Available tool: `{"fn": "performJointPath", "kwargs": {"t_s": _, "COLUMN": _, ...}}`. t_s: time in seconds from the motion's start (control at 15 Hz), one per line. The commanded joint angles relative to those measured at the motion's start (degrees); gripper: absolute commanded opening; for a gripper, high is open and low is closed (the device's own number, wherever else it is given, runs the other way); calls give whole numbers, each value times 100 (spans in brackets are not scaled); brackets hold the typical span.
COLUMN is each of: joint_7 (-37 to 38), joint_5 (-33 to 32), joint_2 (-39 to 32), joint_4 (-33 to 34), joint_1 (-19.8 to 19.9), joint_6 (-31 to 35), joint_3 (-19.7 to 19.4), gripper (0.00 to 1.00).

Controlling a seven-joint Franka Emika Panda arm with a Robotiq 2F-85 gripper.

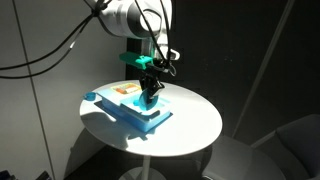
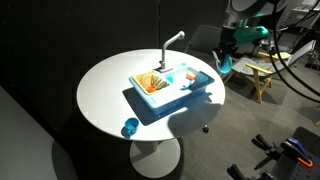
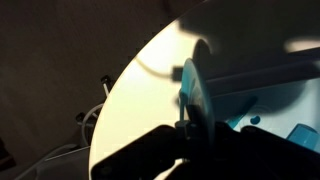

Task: Remove the blue plate from the sink and put it on the table

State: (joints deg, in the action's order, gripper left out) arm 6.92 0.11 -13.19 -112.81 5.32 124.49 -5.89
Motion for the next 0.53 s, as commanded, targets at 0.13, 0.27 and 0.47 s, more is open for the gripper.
{"fn": "performJointPath", "kwargs": {"t_s": 0.13, "joint_7": -73, "joint_5": 285, "joint_2": -57, "joint_4": 146, "joint_1": 206, "joint_6": -7, "joint_3": -104, "gripper": 1}}
{"fn": "performJointPath", "kwargs": {"t_s": 0.27, "joint_7": -102, "joint_5": 359, "joint_2": -106, "joint_4": 172, "joint_1": 265, "joint_6": 16, "joint_3": -130, "gripper": 1}}
{"fn": "performJointPath", "kwargs": {"t_s": 0.47, "joint_7": -156, "joint_5": 446, "joint_2": -239, "joint_4": 255, "joint_1": 343, "joint_6": 83, "joint_3": -161, "gripper": 1}}
